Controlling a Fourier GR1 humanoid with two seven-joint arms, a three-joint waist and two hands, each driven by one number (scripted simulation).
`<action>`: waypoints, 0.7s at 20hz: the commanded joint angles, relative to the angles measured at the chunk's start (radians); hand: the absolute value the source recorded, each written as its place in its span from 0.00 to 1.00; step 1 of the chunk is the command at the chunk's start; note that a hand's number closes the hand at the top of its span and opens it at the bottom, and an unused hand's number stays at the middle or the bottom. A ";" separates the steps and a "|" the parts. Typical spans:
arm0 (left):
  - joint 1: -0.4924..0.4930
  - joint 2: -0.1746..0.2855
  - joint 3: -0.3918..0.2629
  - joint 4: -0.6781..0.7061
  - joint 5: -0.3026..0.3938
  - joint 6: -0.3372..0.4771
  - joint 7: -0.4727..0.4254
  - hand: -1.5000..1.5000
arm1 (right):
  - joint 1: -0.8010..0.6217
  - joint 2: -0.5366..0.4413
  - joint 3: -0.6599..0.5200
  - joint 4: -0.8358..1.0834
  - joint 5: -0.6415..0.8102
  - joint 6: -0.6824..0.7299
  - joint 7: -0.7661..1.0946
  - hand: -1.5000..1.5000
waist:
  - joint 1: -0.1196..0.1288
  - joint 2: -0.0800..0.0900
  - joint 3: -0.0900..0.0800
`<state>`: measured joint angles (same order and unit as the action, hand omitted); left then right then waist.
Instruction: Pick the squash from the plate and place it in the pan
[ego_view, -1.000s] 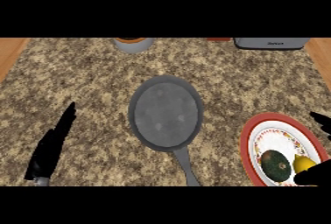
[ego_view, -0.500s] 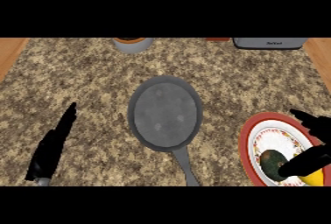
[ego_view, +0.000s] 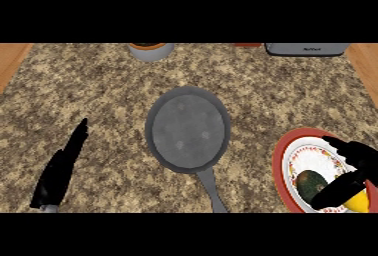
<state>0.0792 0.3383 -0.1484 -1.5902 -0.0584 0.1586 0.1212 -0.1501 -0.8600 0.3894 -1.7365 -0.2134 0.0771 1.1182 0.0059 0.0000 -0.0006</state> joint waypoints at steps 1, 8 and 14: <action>0.020 0.004 0.022 -0.014 -0.003 -0.007 -0.007 0.50 | -0.023 0.045 0.030 0.047 0.038 0.021 0.132 0.00 | 0.003 0.000 0.000; -0.038 -0.026 0.020 -0.024 -0.017 -0.025 0.049 0.50 | -0.038 0.133 0.064 0.063 0.084 0.003 0.165 0.00 | -0.002 0.000 0.000; 0.023 -0.004 0.060 -0.041 -0.002 -0.069 0.021 0.50 | -0.015 0.167 0.069 0.131 0.138 0.024 0.116 0.00 | 0.000 -0.001 0.000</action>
<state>0.0799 0.3452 -0.0847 -1.5966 -0.0495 0.0927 0.1229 -0.1569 -0.7388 0.4412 -1.6230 -0.1122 0.0887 1.1101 0.0054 0.0001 -0.0004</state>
